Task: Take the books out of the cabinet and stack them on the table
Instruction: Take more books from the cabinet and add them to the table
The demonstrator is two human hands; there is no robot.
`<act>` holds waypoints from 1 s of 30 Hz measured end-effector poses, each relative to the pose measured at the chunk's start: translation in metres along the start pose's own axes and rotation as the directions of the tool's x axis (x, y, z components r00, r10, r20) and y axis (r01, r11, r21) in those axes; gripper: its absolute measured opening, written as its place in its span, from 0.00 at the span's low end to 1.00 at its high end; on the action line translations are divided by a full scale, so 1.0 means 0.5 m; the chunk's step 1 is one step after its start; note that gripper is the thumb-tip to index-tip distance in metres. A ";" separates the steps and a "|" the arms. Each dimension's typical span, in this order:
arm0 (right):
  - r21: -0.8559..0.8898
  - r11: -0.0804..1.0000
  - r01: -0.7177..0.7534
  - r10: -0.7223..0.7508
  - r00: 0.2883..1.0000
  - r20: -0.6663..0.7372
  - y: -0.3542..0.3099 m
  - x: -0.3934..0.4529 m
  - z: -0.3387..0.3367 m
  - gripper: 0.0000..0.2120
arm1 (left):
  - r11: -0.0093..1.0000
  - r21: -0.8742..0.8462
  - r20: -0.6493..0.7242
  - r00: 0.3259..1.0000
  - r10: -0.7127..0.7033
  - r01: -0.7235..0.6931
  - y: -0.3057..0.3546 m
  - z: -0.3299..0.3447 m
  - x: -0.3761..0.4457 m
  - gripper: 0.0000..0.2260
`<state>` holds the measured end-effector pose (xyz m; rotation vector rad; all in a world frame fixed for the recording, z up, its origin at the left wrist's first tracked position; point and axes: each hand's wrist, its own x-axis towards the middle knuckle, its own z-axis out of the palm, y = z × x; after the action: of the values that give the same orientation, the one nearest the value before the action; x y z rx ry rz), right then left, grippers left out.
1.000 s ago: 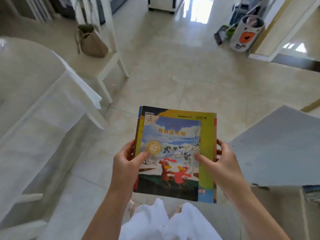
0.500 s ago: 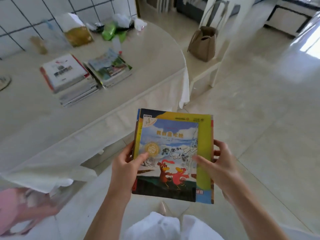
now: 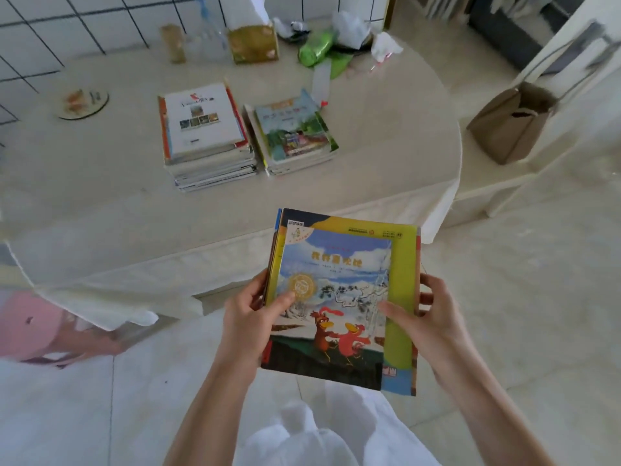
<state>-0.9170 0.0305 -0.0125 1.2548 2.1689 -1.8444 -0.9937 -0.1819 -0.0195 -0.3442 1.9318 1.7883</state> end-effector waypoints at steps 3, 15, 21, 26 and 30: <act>-0.013 1.000 0.022 -0.021 0.996 0.081 -0.041 0.091 -0.034 0.27 | 0.999 -0.031 -0.032 0.999 0.009 -0.010 0.032 0.052 0.046 0.16; -0.201 0.958 0.204 -0.109 0.909 0.403 -0.225 0.386 -0.033 0.37 | 0.991 -0.104 -0.327 0.944 0.050 -0.088 0.140 0.149 0.179 0.14; -0.178 0.915 0.361 -0.233 0.836 0.497 -0.274 0.457 0.048 0.23 | 0.990 -0.050 -0.391 0.915 0.101 -0.131 0.160 0.085 0.250 0.17; -0.186 0.821 0.540 -0.418 0.789 0.450 -0.307 0.504 0.121 0.26 | 0.978 0.035 -0.363 0.909 0.206 -0.208 0.162 0.023 0.333 0.21; -0.259 0.733 0.629 -0.486 0.751 0.448 -0.324 0.554 0.186 0.23 | 0.958 0.148 -0.385 0.878 0.284 -0.245 0.163 -0.014 0.413 0.17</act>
<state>-1.2401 0.1076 -0.0467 0.1452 2.6881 -1.4655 -1.2110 -0.1513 -0.0534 -0.4637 2.4473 1.8993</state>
